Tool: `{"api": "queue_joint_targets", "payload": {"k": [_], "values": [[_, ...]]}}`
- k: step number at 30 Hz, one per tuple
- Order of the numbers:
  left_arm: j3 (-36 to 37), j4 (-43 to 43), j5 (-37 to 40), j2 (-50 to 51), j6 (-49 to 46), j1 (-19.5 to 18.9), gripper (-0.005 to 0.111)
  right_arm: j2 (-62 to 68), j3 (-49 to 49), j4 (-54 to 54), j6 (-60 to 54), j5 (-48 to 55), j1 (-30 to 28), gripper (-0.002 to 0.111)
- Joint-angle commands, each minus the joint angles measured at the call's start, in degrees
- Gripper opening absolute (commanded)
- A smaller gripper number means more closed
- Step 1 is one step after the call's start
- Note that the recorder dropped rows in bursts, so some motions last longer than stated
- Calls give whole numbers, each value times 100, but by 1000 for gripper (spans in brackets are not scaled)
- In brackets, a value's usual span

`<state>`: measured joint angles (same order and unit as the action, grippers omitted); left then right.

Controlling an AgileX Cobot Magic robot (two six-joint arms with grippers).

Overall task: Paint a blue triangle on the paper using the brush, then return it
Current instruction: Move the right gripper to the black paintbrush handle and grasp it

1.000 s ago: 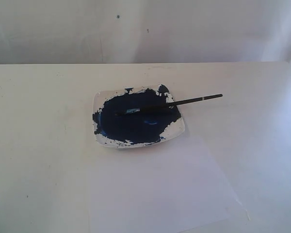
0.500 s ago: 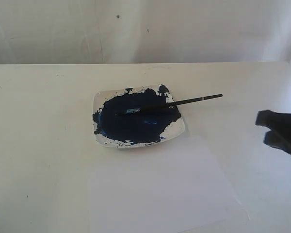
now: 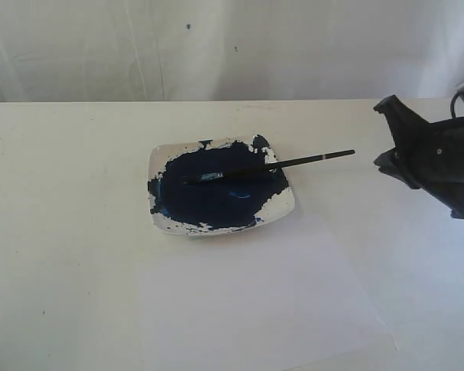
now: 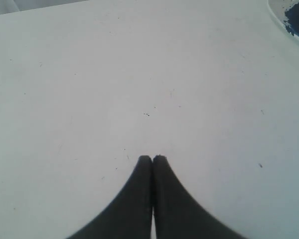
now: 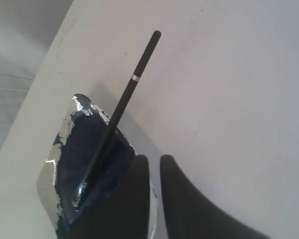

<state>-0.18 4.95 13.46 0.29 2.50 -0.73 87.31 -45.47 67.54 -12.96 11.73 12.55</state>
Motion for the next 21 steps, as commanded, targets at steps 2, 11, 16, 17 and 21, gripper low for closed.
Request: {"api": "queue_joint_targets", "payload": {"k": [2, 11, 16, 17, 21], "values": [[18, -40, 14, -29, 29, -25, 0, 847, -611, 862, 10, 563, 13, 25], [18, -40, 14, -29, 29, -25, 0, 2281, -1751, 1669, -38, 1076, 174, 32], [18, -40, 14, -29, 29, -25, 0, 2814, -2275, 1922, -38, 1001, 297, 32], [18, -40, 14, -29, 29, -25, 0, 2906, -2375, 1922, -38, 997, 313, 32], [18, -40, 14, -29, 29, -25, 0, 3222, -2759, 1934, -38, 999, 339, 32]]}}
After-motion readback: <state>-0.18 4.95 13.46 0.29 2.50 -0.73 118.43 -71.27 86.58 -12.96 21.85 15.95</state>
